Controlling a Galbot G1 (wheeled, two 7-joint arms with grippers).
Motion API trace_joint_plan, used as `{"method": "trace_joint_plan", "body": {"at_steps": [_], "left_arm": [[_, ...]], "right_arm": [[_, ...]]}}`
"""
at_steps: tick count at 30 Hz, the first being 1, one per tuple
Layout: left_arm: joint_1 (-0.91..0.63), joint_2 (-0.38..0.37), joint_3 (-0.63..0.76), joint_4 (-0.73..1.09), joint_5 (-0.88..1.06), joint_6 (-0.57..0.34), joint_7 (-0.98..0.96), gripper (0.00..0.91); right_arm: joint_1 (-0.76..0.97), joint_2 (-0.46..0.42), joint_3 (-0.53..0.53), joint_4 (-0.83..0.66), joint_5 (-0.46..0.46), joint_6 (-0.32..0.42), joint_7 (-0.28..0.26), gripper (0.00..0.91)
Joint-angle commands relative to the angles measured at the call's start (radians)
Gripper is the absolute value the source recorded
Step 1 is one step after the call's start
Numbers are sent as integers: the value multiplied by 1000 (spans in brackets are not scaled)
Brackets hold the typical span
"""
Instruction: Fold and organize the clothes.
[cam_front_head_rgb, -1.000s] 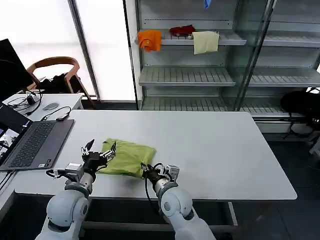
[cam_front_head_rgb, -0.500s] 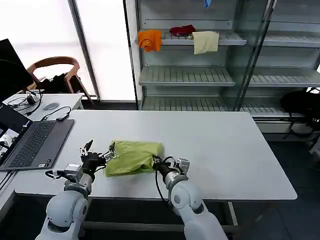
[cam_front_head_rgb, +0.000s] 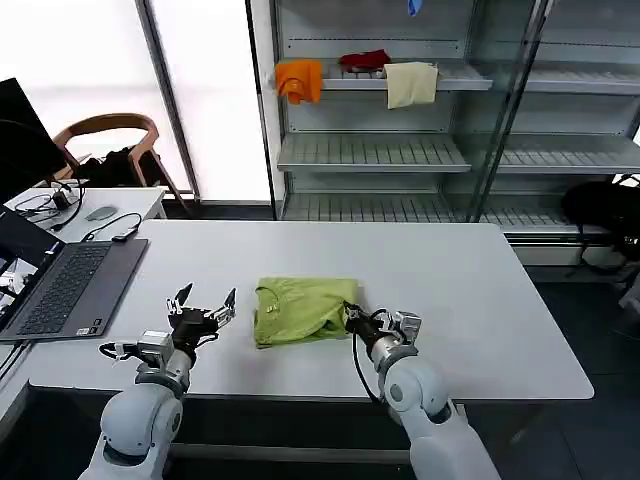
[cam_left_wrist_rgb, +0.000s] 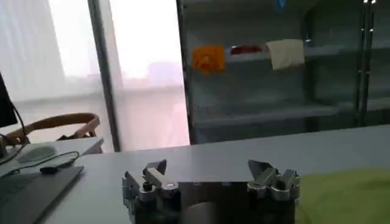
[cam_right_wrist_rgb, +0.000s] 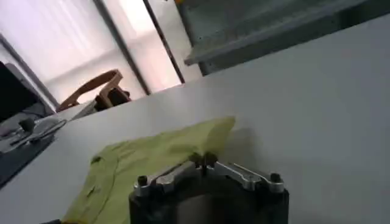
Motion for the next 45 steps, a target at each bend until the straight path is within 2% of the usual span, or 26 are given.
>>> {"method": "trace_joint_plan", "body": {"at_steps": [1, 2, 4, 5, 7, 8, 10, 11, 12, 14, 16, 17, 18, 19, 21, 24, 29, 41, 43, 45], "left_arm": [[4, 2, -4, -2, -2, -2, 5, 907], [6, 3, -7, -1, -2, -2, 6, 907], [6, 5, -9, 4, -3, -5, 6, 907], [5, 5, -11, 8, -3, -6, 6, 907], [5, 6, -14, 15, -5, -9, 6, 907], [3, 6, -15, 20, -6, -12, 6, 907], [1, 6, -16, 27, -10, -17, 6, 907], [-1, 6, -18, 33, -14, -22, 6, 907], [-3, 4, -20, 40, -23, -24, 5, 907], [-12, 0, -23, 53, -53, -35, 2, 907], [-21, -1, -26, 72, -79, -60, -2, 907], [-27, -2, -32, 87, -101, -72, -4, 907], [-33, -1, -35, 95, -116, -83, -5, 907], [-36, 1, -38, 102, -124, -94, -5, 907], [-45, 4, -46, 121, -133, -115, -5, 907], [-46, 13, -52, 130, -148, -122, -1, 907], [-39, 12, -53, 129, -170, -136, 4, 907], [-16, 21, -52, 119, -178, -131, 26, 907], [-14, 24, -52, 118, -179, -129, 26, 907], [-11, 25, -53, 115, -178, -125, 26, 907]], "right_arm": [[-56, -57, 55, 62, -248, 5, -116, 907], [-83, -53, 74, 86, -386, 6, -160, 907], [-123, -36, 114, 113, -547, 20, -243, 907], [-142, -48, 142, 123, -685, 63, -265, 907], [-162, -97, 157, 130, -777, 118, -272, 907], [-174, -115, 188, 122, -877, 166, -280, 907], [-183, -133, 249, 108, -916, 190, -277, 907], [-182, -159, 279, 96, -899, 195, -249, 907], [-181, -161, 292, 91, -890, 195, -246, 907], [-175, -183, 386, 54, -855, 213, -259, 907], [-173, -199, 402, 46, -816, 212, -263, 907], [-169, -218, 430, 46, -691, 187, -269, 907], [-163, -231, 437, 46, -624, 161, -263, 907], [-159, -235, 441, 44, -618, 149, -262, 907], [-165, -257, 450, 42, -645, 166, -267, 907], [-173, -267, 455, 49, -640, 180, -277, 907], [-174, -259, 454, 48, -638, 186, -283, 907], [-176, -252, 449, 59, -674, 164, -262, 907], [-174, -248, 449, 60, -641, 171, -243, 907], [-171, -240, 458, 60, -603, 170, -252, 907]]}}
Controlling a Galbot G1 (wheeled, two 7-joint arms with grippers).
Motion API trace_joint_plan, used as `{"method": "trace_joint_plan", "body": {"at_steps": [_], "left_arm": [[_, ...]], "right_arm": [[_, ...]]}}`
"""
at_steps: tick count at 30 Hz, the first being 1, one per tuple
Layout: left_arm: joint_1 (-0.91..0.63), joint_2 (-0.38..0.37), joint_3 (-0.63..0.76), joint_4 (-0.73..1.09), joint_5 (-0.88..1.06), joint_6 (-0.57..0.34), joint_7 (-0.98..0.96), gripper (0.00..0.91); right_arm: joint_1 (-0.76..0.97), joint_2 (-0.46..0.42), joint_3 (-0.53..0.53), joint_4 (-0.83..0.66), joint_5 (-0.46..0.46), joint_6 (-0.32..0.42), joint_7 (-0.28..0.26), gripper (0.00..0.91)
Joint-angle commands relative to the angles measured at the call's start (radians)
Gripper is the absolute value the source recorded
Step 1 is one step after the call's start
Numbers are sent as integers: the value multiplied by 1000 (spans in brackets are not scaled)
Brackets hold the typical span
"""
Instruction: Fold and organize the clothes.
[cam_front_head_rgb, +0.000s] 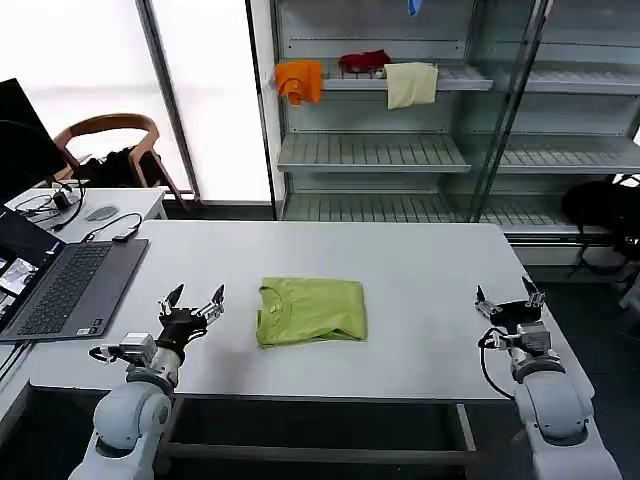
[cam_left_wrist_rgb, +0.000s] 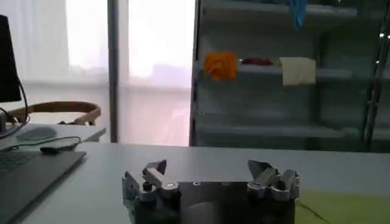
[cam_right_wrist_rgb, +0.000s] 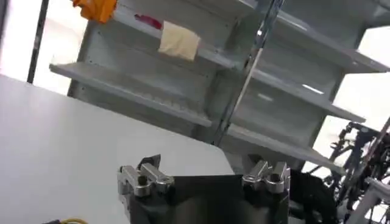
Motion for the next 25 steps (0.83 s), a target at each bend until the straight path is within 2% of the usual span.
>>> {"method": "trace_joint_plan", "body": {"at_steps": [1, 5, 19, 25], "left_arm": [[9, 3, -4, -1, -16, 0, 7, 907], [15, 4, -5, -10, -16, 1, 10, 907], [26, 3, -6, -34, -35, 21, 4, 907], [27, 2, -6, -33, -37, 30, -5, 907]], "right_arm": [[0, -1, 33, 2, 86, 2, 13, 907], [0, 1, 33, 19, 150, -21, 16, 907], [-11, 14, 3, 73, 143, -36, 13, 907], [-15, 36, -30, 101, 172, -95, 16, 907]]}}
